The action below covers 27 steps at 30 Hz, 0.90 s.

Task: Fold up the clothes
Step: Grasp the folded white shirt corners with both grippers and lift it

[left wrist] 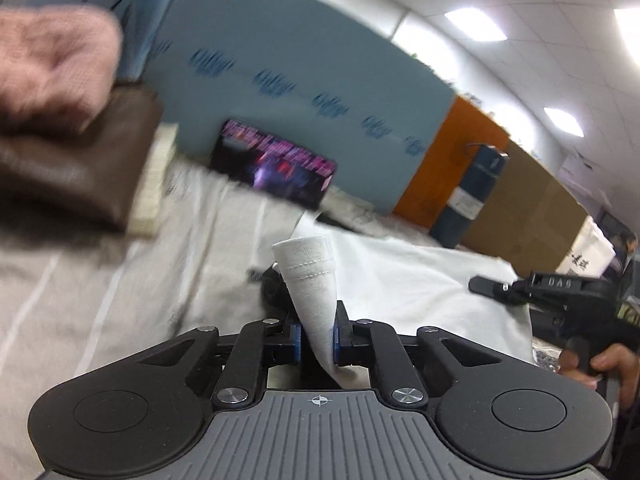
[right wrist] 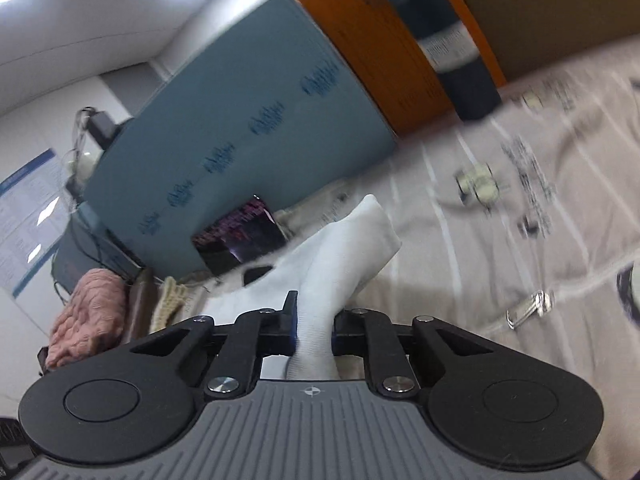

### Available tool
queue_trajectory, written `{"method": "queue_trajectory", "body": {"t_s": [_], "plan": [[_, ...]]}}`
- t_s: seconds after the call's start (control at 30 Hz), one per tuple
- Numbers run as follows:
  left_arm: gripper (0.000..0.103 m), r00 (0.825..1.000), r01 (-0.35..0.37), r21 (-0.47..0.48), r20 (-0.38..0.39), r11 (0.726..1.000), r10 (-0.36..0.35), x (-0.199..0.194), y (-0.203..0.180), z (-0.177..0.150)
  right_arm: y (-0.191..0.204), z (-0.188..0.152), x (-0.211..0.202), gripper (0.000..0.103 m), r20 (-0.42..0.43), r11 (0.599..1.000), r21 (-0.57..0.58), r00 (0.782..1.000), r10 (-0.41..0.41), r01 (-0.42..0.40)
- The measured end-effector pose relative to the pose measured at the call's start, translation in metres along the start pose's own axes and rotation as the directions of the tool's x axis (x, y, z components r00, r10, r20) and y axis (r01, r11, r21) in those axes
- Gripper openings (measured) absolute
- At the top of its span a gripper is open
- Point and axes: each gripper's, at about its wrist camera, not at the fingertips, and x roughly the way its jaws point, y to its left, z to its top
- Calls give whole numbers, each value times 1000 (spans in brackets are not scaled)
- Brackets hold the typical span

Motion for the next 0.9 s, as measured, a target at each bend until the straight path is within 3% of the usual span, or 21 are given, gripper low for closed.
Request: {"method": "queue_trajectory", "body": {"t_s": [0.13,0.3,0.4,0.57,0.67,0.77,0.9], "plan": [[11,999,50,95,16,994,-52,11,-30,14,9,25,-25,11,63,999,-51,998,17,-14],[11,990,121,243,45,963,-136,44,-86,34,0,62,-64,11,196,990,-122,979,-49,74],[11,979,170,316,50,933,-196,76,-129,44,-20,87,-91,11,275,976,-144,954,-118,162],[11,961,226,394,57,891,-269,141,-206,46,-67,125,-128,11,383,928,-163,888,-253,335],[11,949,282,403,17,871,-315,184,-250,37,-104,145,-145,11,410,893,-138,846,-341,428],[12,935,349,374,-74,859,-348,227,-286,20,-149,160,-160,11,394,862,-95,814,-427,498],[12,896,440,319,-216,840,-388,274,-323,-7,-219,169,-180,11,313,827,-15,788,-530,562]]}}
